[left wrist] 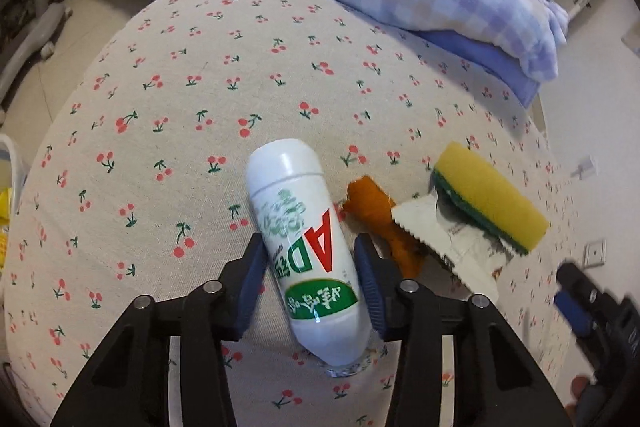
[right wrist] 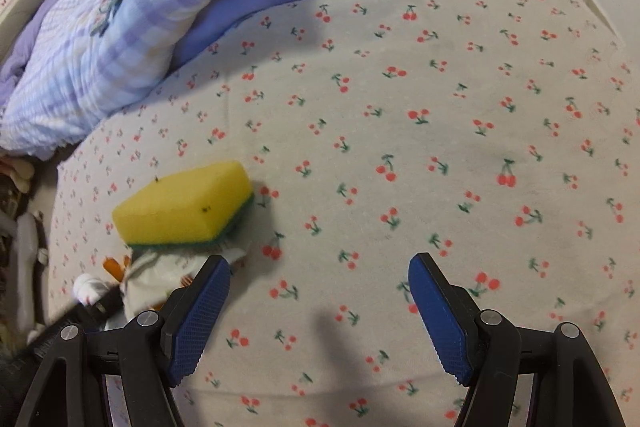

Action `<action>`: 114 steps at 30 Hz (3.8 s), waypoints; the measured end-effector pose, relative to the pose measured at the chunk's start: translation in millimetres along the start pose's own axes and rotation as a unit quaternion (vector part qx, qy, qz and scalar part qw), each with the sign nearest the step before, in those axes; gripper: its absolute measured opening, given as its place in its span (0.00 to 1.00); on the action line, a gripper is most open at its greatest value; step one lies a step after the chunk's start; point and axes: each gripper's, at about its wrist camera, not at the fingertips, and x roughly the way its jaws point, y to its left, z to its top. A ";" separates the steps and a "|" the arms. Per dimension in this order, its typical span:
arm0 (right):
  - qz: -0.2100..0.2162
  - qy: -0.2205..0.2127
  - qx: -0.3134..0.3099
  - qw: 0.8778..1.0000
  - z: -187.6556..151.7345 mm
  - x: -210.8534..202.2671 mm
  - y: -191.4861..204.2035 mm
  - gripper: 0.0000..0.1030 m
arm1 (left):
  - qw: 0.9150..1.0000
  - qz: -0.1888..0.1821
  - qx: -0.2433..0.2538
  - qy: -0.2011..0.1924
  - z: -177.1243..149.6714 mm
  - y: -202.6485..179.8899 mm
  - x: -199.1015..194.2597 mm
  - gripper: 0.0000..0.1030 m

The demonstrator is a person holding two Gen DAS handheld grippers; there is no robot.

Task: Collect trash
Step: 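Grasp the white AD bottle with left tool while right tool grasps the yellow sponge, then carry bottle and sponge over the wastebasket and open both tools to drop them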

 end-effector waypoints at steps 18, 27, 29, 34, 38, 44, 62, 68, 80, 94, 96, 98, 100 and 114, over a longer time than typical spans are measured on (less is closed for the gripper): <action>0.088 -0.038 -0.033 0.995 7.0 37.0 46.8 0.67 | 0.998 -0.039 0.042 0.023 -10.5 42.7 -31.9 0.41; 0.070 -0.047 -0.076 0.994 -3.5 22.0 65.0 0.30 | 0.997 -0.046 0.054 0.017 -18.6 54.3 -52.1 0.41; 0.068 -0.064 -0.085 0.992 -6.1 7.1 68.1 0.29 | 0.997 -0.050 0.058 0.010 -20.7 57.1 -60.4 0.41; 0.083 -0.098 -0.099 0.987 -16.0 -34.5 72.4 0.29 | 0.997 -0.054 0.063 -0.002 -28.7 68.6 -79.9 0.41; 0.086 -0.109 -0.115 0.984 -29.3 -59.9 78.4 0.29 | 0.996 -0.052 0.068 -0.012 -33.2 77.7 -93.0 0.41; 0.071 -0.119 -0.154 0.978 -57.9 -84.4 92.0 0.30 | 0.996 -0.049 0.069 -0.017 -42.5 92.6 -106.6 0.41; 0.090 -0.114 -0.249 0.958 -108.7 -81.1 167.9 0.30 | 0.998 -0.027 0.026 -0.050 -45.4 167.7 -142.0 0.41; 0.101 -0.103 -0.269 0.952 -116.4 -66.9 197.2 0.30 | 0.998 -0.009 0.005 -0.058 -43.3 207.1 -148.6 0.41; 0.124 -0.073 -0.316 0.938 -142.1 -33.6 263.1 0.30 | 0.996 0.029 -0.046 -0.075 -34.0 292.9 -160.1 0.41; 0.130 -0.040 -0.333 0.933 -160.9 2.5 301.3 0.30 | 0.994 0.066 -0.040 -0.073 -12.6 331.9 -153.5 0.83; 0.130 -0.039 -0.336 0.932 -162.6 4.0 304.6 0.30 | 0.993 0.081 -0.034 -0.079 -15.2 334.7 -158.4 0.83; 0.131 -0.038 -0.338 0.931 -163.6 4.7 307.5 0.30 | 0.992 0.092 -0.030 -0.077 -18.6 339.8 -160.6 0.83; 0.135 -0.036 -0.339 0.931 -165.4 5.8 311.3 0.30 | 0.992 0.096 -0.034 -0.071 -23.4 349.3 -160.7 0.83; 0.165 -0.005 -0.361 0.918 -194.7 30.8 357.1 0.31 | 0.989 0.130 -0.034 -0.058 -49.4 387.5 -166.7 0.88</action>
